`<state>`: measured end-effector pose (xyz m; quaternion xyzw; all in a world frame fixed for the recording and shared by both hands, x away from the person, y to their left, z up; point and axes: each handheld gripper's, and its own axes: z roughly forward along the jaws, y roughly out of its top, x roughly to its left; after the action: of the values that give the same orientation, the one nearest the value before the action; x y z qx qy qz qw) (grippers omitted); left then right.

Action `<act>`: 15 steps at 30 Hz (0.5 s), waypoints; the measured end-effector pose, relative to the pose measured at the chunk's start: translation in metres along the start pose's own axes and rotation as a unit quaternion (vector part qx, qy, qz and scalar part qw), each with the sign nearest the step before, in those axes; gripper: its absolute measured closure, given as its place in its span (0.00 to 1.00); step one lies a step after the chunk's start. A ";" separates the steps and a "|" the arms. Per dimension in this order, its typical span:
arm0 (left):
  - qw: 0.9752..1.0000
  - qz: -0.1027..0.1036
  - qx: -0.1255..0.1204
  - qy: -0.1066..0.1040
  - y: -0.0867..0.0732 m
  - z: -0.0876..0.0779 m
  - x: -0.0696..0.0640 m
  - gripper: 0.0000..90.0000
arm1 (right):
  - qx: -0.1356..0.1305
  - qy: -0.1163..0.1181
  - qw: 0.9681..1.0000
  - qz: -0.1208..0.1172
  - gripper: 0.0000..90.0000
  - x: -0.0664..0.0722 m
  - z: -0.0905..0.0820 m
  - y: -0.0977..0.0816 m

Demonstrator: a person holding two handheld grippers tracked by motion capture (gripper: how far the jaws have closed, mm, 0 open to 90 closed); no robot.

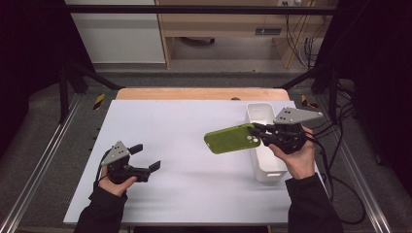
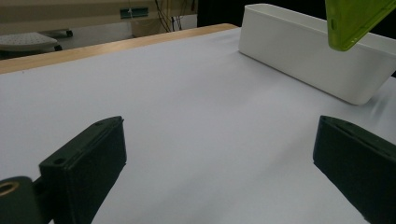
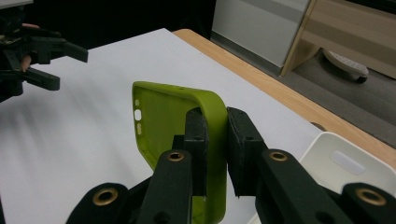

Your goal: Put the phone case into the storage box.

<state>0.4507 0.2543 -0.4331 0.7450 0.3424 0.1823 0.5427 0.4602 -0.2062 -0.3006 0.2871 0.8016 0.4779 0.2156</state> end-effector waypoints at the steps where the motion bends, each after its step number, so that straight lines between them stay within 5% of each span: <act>1: 1.000 -0.001 0.000 0.001 -0.001 -0.001 0.000 0.03 | 0.001 -0.003 1.000 -0.002 0.89 -0.001 0.000 0.001; 15: 1.000 -0.006 0.002 0.009 -0.007 -0.006 0.008 0.03 | 0.008 -0.043 0.999 -0.022 0.89 -0.011 -0.008 0.020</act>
<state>0.4498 0.2655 -0.4385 0.7422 0.3523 0.1851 0.5392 0.4687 -0.2111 -0.2787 0.2916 0.8017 0.4537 0.2579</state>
